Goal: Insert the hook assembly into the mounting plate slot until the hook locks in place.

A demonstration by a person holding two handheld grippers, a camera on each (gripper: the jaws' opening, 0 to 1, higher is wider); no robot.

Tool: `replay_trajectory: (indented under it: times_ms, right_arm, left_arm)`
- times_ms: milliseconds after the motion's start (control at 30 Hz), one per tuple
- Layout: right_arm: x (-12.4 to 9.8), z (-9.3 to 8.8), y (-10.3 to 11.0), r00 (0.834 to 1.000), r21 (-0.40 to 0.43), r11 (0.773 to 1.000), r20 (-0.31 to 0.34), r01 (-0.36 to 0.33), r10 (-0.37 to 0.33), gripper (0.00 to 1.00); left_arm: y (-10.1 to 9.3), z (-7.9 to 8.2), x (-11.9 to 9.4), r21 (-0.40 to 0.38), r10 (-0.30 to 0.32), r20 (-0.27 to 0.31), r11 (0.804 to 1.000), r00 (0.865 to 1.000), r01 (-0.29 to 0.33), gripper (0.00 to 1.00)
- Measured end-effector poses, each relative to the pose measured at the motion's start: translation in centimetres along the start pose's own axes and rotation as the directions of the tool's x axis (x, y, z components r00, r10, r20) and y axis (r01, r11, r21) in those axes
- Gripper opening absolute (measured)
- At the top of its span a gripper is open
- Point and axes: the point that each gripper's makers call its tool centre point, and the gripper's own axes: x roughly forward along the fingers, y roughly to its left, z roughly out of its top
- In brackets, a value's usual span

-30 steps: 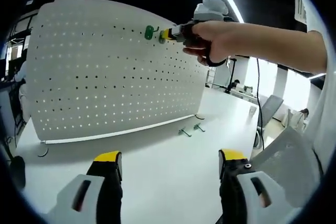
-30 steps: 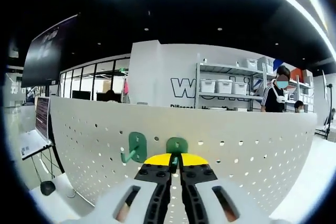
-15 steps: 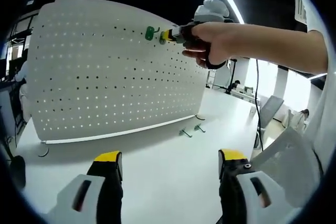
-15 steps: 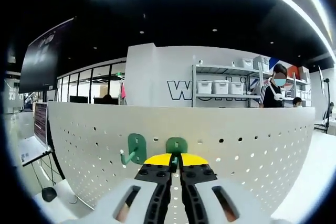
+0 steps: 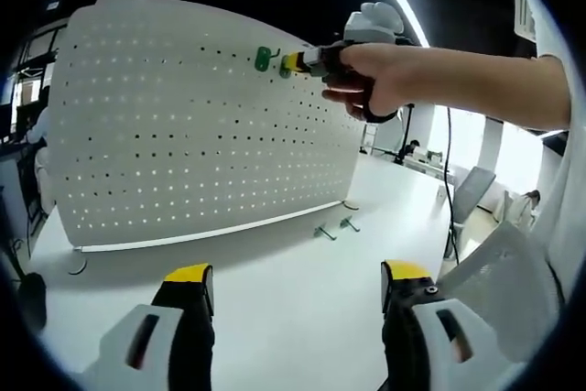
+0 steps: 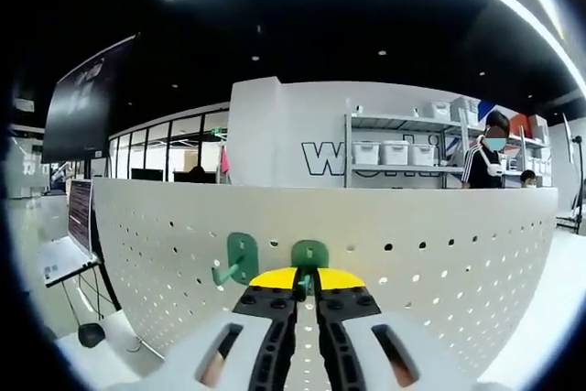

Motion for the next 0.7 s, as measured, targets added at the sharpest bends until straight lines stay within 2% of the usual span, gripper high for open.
replay_trajectory:
  times_ms: [133,300,433,700]
  right_arm:
    - [0.0,0.0,0.2,1.0,-0.021,0.999,-0.002,-0.03,0.03,0.05]
    - [-0.3,-0.1,0.9,0.996,-0.058,0.994,0.005,-0.09,0.09,0.13]
    - [-0.6,-0.7,1.1,0.992,-0.096,0.987,-0.016,-0.126,0.125,0.21]
    - [-1.2,-1.6,1.4,0.986,-0.098,0.981,-0.03,-0.167,0.165,0.44]
  left_arm:
    - [0.1,0.0,0.0,0.0,0.005,-0.002,1.0,1.0,-0.005,0.77]
    - [0.2,0.0,-0.1,0.001,0.008,-0.003,1.0,1.0,-0.008,0.77]
    - [0.2,0.0,-0.1,-0.006,0.01,0.001,1.0,1.0,-0.01,0.77]
    - [0.2,0.0,-0.1,-0.012,0.01,0.0,1.0,1.0,-0.01,0.77]
